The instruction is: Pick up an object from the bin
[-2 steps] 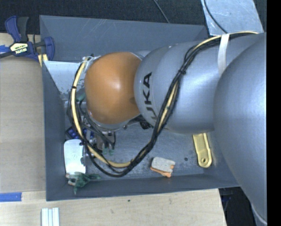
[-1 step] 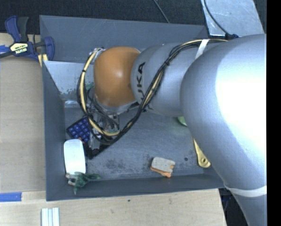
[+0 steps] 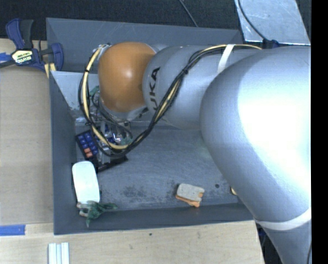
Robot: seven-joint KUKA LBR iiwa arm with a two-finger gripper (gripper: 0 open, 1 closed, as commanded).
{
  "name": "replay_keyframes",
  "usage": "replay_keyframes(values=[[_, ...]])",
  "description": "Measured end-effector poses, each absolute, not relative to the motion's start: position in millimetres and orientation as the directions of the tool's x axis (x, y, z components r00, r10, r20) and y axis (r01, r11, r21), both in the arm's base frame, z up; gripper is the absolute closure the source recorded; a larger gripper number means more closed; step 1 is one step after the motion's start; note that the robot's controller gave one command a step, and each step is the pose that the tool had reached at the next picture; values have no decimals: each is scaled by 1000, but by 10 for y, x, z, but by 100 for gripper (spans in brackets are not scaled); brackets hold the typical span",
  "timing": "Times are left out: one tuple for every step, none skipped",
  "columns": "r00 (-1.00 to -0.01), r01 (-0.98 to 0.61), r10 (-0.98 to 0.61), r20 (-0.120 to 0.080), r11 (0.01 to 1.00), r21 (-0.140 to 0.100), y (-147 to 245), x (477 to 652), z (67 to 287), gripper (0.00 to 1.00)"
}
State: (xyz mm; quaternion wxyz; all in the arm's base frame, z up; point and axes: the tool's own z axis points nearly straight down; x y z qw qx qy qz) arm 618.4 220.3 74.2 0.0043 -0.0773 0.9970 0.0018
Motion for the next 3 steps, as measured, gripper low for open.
replay_keyframes(values=[[-997, -71, -71, -4, 997, 5, 2028, 5932, 762, 0], [-989, -145, -145, -15, 989, 4, 2182, 6181, 760, 0], [-996, -84, -84, -19, 996, 8, 2060, 6014, 813, 100]])
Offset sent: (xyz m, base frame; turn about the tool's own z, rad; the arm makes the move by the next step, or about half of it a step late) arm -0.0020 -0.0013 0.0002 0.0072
